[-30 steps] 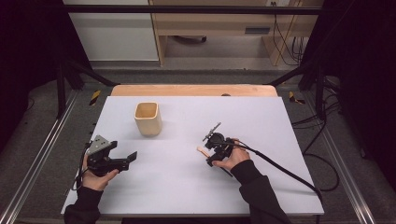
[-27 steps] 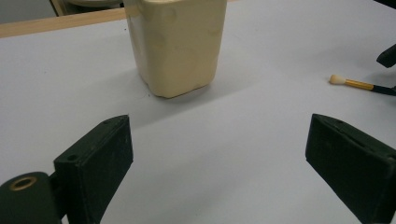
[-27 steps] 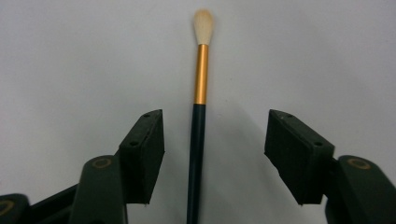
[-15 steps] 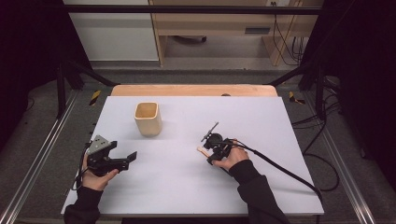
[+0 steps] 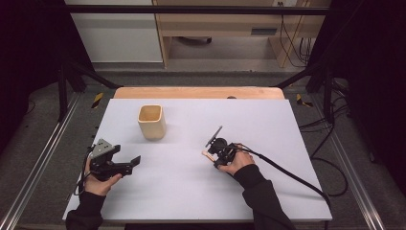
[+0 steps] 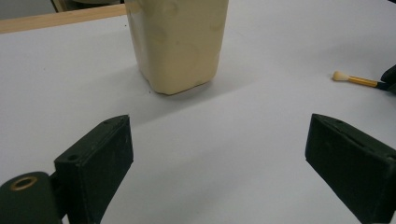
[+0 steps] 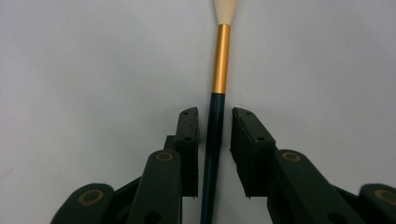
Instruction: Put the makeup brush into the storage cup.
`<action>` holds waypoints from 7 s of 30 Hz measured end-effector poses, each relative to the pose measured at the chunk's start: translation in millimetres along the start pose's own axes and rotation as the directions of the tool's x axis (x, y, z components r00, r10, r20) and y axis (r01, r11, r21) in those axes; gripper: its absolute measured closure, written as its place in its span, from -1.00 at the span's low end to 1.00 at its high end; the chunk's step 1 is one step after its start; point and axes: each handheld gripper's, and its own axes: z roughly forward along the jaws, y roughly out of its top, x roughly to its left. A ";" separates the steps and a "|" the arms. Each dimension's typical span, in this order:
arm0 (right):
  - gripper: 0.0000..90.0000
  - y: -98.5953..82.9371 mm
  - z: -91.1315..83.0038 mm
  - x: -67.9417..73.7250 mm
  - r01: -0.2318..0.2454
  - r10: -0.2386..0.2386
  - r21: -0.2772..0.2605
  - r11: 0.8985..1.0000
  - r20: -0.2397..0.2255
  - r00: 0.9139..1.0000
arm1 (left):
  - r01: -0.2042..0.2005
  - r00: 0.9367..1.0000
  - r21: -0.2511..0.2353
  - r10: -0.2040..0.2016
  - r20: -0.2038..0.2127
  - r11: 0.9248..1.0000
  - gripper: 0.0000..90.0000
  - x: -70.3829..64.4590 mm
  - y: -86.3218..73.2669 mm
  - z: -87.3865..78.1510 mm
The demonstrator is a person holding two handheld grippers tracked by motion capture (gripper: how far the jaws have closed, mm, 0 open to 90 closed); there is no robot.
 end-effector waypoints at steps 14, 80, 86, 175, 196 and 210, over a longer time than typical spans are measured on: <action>0.83 0.0 1.1 1.1 -0.007 0.008 0.008 1.000 -0.017 1.000 | 0.001 1.000 -0.001 -0.001 -0.001 1.000 -0.84 0.1 0.1 -0.3; 0.85 -7.6 -72.4 6.4 -0.074 0.001 -0.550 0.832 -0.132 0.991 | 0.041 0.999 -0.064 -0.040 0.009 0.997 -0.80 -4.6 1.8 -7.4; 0.85 -9.8 -77.4 9.8 -0.070 -0.016 -0.618 0.783 -0.133 0.991 | 0.039 0.999 -0.082 -0.038 0.020 0.996 -0.79 -8.0 3.5 -10.4; 0.85 -8.8 -64.7 29.8 -0.129 -0.035 -0.826 0.549 -0.177 0.984 | 0.075 0.982 -0.257 -0.026 0.186 0.963 -0.77 -63.3 59.9 0.5; 0.85 -7.9 -60.6 31.2 -0.133 -0.036 -0.825 0.549 -0.183 0.982 | 0.074 0.975 -0.282 -0.009 0.223 0.957 -0.77 -81.0 71.4 10.4; 0.85 -8.5 -62.5 31.5 -0.136 -0.041 -0.832 0.539 -0.187 0.981 | 0.078 0.972 -0.293 -0.006 0.236 0.953 -0.76 -94.8 77.1 18.0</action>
